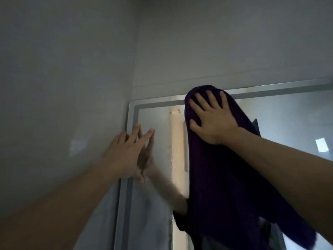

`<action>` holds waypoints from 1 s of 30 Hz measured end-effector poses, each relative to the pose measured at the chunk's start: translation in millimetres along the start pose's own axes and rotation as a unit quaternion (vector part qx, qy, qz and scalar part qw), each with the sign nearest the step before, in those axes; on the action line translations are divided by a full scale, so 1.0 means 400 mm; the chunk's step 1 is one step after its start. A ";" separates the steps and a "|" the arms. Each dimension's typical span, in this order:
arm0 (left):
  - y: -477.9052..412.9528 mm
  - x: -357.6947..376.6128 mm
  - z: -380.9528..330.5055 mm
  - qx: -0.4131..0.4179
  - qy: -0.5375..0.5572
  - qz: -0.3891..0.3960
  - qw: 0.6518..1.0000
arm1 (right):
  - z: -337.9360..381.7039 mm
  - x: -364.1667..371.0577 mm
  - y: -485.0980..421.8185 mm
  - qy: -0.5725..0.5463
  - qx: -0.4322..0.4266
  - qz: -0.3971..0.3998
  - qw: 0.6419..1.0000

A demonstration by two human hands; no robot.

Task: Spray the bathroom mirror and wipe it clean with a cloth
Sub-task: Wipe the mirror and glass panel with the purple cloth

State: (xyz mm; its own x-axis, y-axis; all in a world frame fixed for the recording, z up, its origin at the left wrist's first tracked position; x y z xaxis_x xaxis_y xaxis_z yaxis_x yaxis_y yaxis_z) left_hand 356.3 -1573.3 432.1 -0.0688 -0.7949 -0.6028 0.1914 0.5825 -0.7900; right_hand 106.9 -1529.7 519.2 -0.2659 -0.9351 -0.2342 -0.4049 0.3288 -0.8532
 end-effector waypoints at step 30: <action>-0.015 0.015 -0.013 -0.045 0.025 0.005 0.999 | 0.149 0.003 -0.069 -0.020 0.000 -0.012 1.000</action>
State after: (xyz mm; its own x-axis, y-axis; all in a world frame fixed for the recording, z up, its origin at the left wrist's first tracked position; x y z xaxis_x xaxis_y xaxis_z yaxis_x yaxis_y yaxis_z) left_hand 349.7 -1580.5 432.6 -0.1173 -0.7809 -0.6135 0.1033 0.6048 -0.7896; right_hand 170.1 -1547.6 514.6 -0.2204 -0.9474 -0.2321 -0.4110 0.3060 -0.8587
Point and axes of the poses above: each hand's wrist, its own y-axis away from the middle knuckle, its own x-axis out of the palm, z = x × y, the point moved 5 cm from there along -y, towards the middle knuckle, and after that the axes turned 7 degrees about -x, right-handed, at the moved point
